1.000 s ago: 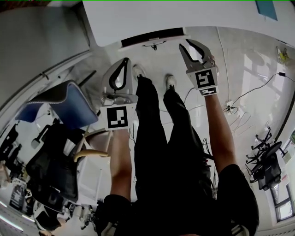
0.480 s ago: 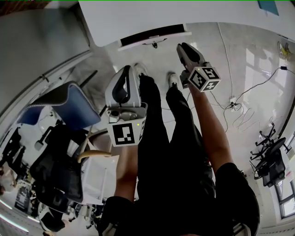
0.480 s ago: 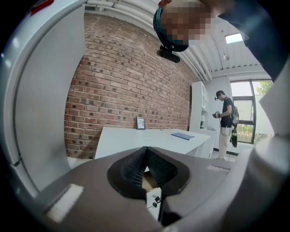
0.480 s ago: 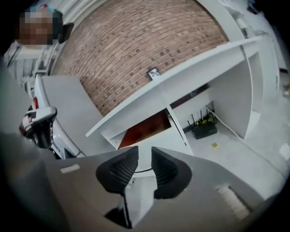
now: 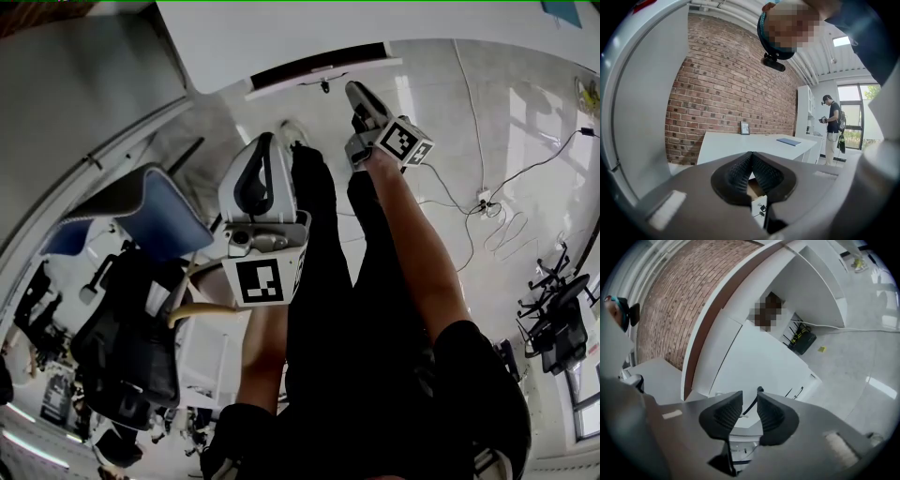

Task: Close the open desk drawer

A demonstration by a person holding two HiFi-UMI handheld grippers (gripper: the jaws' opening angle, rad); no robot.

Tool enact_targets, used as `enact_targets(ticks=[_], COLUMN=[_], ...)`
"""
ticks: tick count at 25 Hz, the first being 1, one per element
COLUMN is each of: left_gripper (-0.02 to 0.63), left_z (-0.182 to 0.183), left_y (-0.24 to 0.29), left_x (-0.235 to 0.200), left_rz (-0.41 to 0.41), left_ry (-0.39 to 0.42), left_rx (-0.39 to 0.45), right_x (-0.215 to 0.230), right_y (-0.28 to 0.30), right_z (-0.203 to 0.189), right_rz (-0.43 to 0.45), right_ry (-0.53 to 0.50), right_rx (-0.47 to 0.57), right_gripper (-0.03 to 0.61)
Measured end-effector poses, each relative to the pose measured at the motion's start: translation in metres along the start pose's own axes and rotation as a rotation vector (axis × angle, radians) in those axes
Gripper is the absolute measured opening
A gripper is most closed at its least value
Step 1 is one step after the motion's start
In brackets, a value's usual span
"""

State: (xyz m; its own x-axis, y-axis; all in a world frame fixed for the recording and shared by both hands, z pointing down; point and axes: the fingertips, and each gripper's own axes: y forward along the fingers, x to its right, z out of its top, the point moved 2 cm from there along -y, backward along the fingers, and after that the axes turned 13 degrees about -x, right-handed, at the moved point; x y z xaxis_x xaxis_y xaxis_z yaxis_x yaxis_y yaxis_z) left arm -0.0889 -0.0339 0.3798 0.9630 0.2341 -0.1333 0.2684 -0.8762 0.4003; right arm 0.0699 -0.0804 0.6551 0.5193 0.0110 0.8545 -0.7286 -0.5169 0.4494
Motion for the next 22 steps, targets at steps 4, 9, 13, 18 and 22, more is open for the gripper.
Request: enact_targets(ticks=[4, 9, 13, 18, 22], left_gripper=[0.015, 0.015, 0.015, 0.015, 0.015], left_z=[0.003, 0.002, -0.002, -0.001, -0.002], left_y=[0.003, 0.009, 0.011, 0.012, 0.013], left_x=[0.002, 0.002, -0.003, -0.007, -0.012], left_rz=[-0.017, -0.033, -0.039, -0.044, -0.043], left_ry=[0.016, 0.016, 0.007, 0.000, -0.008], left_rx=[0.001, -0.007, -0.015, -0.013, -0.011], right_x=[0.005, 0.010, 0.014, 0.011, 0.005], right_y=[0.014, 0.025, 0.035, 0.040, 0.043], right_z=[-0.005, -0.009, -0.012, -0.011, -0.012], right_rz=[0.057, 0.094, 0.116, 0.152, 0.191], right_ry=[0.100, 0.175, 0.213, 0.242, 0.249], right_rx=[0.023, 0.024, 0.035, 0.043, 0.049], right_gripper=[0.112, 0.120, 0.120, 0.076, 0.044])
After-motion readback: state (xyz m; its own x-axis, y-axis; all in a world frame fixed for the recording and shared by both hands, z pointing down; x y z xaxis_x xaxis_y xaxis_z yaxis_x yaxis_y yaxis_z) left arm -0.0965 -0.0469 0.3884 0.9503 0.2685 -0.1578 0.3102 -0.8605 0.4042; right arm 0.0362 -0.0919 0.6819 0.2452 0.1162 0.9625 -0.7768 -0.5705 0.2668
